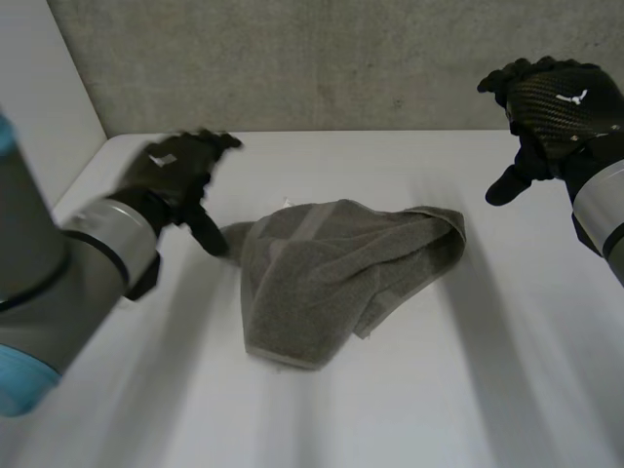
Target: Fold the towel.
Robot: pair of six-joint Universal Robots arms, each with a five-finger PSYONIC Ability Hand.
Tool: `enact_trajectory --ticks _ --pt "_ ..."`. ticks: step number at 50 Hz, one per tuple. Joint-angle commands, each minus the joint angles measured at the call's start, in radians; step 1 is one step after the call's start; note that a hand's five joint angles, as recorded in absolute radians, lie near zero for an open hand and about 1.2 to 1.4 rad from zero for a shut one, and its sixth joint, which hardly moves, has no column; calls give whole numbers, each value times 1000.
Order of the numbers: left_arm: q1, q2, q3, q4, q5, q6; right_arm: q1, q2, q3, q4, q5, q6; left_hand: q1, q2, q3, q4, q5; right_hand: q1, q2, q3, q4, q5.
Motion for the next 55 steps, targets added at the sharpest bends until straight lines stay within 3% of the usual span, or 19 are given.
enact_trajectory --ticks 1,7,9,11,16,26,31,37,48,50,51,53,55 --pt "-43 -149 -2 3 60 4 1 58 -7 -12 -4 -70 39 36 38 38 29 -35 -63 -41 -62 -67" --pt "-54 -192 -15 -4 63 57 -1 176 -21 26 -21 -165 48 45 46 47 38 -35 -63 -41 -62 -67" --pt "-61 -194 -37 -4 61 100 -1 234 -22 52 -45 -175 51 48 49 50 40 -35 -63 -41 -62 -67" --pt "-84 -199 -84 6 58 220 -1 260 -22 60 -56 -173 97 94 96 97 87 -35 -63 -41 -62 -67" --pt "-104 -214 -121 32 51 314 -1 346 -22 63 -67 -175 241 238 240 241 231 -35 -63 -41 -62 -67" --pt "-106 -217 -189 91 46 319 -1 372 -19 49 -67 -175 230 227 228 229 220 -35 -63 -41 -62 -67" --pt "-104 -246 -196 203 48 319 -1 374 -10 34 -67 -175 241 238 240 241 231 -35 -63 -41 -62 -67" --pt "-103 -297 -178 243 54 319 10 383 -2 26 -64 -178 315 312 314 314 305 -35 -63 -41 -62 -67" --pt "-103 -381 -127 268 55 320 13 385 -1 25 -64 -179 573 570 572 573 563 -35 -63 -41 -62 -67" --pt "-98 -383 -124 268 52 320 13 385 -1 25 -62 -178 836 833 835 835 826 -35 -63 -41 -62 -67" --pt "-98 -383 -124 268 52 320 13 385 -1 23 -62 -178 838 834 836 837 827 -35 -63 -41 -62 -67" --pt "-94 -377 -117 269 49 319 15 385 -1 23 -62 -179 1205 1202 1204 1205 1195 -35 -63 -41 -62 -67" --pt "-95 -369 -109 275 46 319 13 385 -1 22 -62 -178 1207 1204 1206 1207 1197 -35 -63 -41 -62 -67"
